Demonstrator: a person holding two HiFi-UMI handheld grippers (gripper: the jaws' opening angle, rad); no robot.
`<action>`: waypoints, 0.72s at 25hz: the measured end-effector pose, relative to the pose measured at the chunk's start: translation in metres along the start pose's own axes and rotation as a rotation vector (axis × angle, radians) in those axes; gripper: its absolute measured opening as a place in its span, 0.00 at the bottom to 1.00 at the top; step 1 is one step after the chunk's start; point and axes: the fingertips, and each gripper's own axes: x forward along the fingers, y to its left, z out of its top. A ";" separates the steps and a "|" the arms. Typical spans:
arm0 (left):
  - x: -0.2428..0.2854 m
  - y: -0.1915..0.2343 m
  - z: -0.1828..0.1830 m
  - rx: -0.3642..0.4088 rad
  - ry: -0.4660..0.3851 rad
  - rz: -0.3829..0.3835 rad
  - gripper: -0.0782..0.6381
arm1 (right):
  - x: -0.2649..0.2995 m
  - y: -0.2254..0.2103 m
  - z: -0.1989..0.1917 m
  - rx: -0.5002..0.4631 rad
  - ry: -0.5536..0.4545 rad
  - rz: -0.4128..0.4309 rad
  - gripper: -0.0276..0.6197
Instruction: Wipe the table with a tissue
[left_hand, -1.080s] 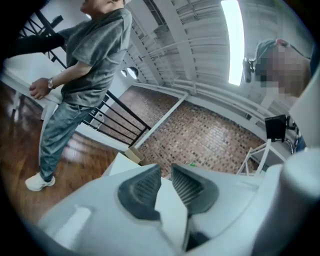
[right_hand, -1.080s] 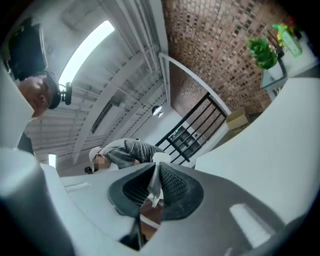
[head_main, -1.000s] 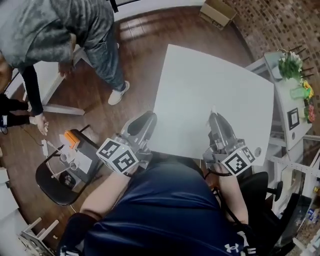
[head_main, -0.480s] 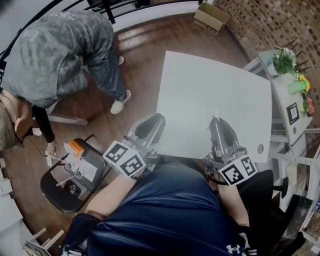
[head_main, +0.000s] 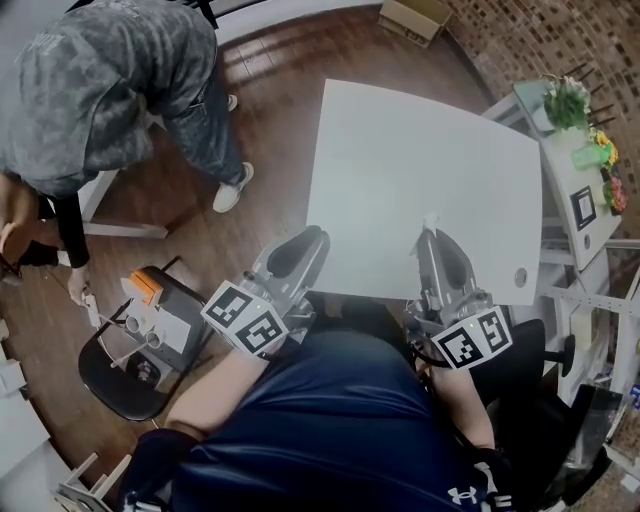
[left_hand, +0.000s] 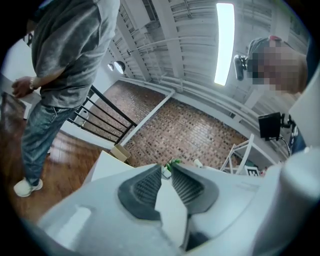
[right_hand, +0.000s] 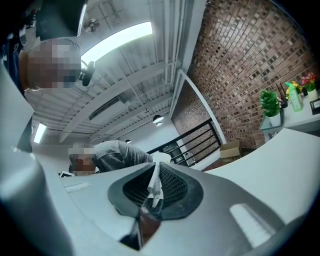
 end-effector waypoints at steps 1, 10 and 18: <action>0.000 -0.001 0.002 0.008 -0.003 0.002 0.20 | 0.000 -0.001 0.001 -0.005 -0.003 0.002 0.09; 0.010 -0.021 0.014 0.051 -0.069 0.043 0.20 | -0.005 -0.013 0.020 -0.061 -0.020 0.055 0.09; 0.023 -0.026 0.007 0.053 -0.066 0.066 0.20 | -0.008 -0.030 0.025 -0.054 -0.012 0.059 0.09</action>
